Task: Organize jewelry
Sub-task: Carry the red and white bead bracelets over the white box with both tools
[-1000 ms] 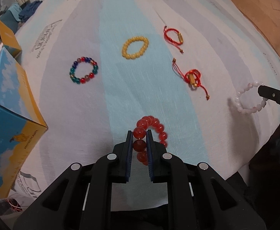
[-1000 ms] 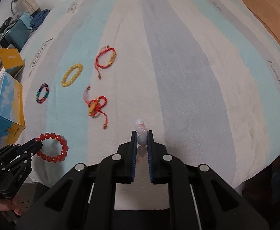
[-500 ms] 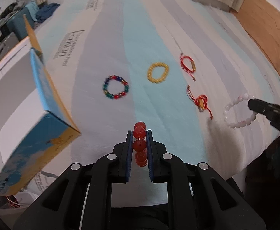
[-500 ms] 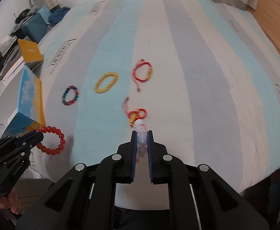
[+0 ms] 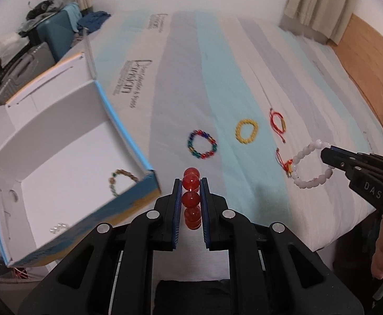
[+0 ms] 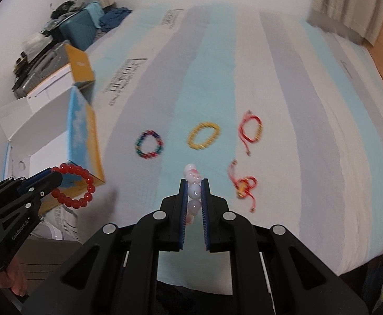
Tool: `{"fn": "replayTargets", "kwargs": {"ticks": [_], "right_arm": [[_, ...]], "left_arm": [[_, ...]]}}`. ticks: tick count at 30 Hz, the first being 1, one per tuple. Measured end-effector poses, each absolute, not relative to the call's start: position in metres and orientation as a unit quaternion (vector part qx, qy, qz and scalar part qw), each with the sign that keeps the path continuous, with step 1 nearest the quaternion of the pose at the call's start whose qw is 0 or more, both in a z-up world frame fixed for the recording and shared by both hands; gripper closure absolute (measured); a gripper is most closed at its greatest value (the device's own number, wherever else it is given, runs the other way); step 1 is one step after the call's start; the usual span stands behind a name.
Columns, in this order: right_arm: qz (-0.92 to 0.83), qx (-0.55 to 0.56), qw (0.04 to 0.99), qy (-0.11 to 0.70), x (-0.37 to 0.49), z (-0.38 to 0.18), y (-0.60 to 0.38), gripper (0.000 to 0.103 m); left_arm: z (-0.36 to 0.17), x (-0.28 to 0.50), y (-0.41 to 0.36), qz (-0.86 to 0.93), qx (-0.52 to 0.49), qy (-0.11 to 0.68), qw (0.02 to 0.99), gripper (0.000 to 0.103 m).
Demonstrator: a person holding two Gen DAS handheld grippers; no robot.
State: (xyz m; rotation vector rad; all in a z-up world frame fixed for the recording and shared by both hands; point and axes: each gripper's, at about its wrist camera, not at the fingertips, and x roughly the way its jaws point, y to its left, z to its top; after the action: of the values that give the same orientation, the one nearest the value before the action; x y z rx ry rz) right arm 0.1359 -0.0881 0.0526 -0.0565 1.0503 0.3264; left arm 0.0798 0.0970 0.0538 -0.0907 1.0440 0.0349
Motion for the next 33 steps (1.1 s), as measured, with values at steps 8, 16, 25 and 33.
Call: {"fn": "replayTargets", "kwargs": {"ticks": [8,16,25,33], "right_arm": [[0.194,-0.049,0.852,0.483,0.126,0.078,-0.025,0.094],[0.239,-0.068,0.843,0.476,0.111,0.090,0.044,0.094],[0.280,-0.094,0.831,0.470,0.094,0.094,0.117,0.094],[0.306,-0.118,0.813,0.480,0.085,0.076,0.173,0.094]], "left_arm": [[0.081,0.064,0.140,0.040,-0.057,0.479,0.875,0.090],[0.099,0.043,0.190,0.070,-0.071,0.469,0.877,0.090],[0.096,0.018,0.248,0.112,-0.091,0.471,0.870,0.090],[0.069,0.006,0.296,0.144,-0.111,0.495,0.850,0.090]]}}
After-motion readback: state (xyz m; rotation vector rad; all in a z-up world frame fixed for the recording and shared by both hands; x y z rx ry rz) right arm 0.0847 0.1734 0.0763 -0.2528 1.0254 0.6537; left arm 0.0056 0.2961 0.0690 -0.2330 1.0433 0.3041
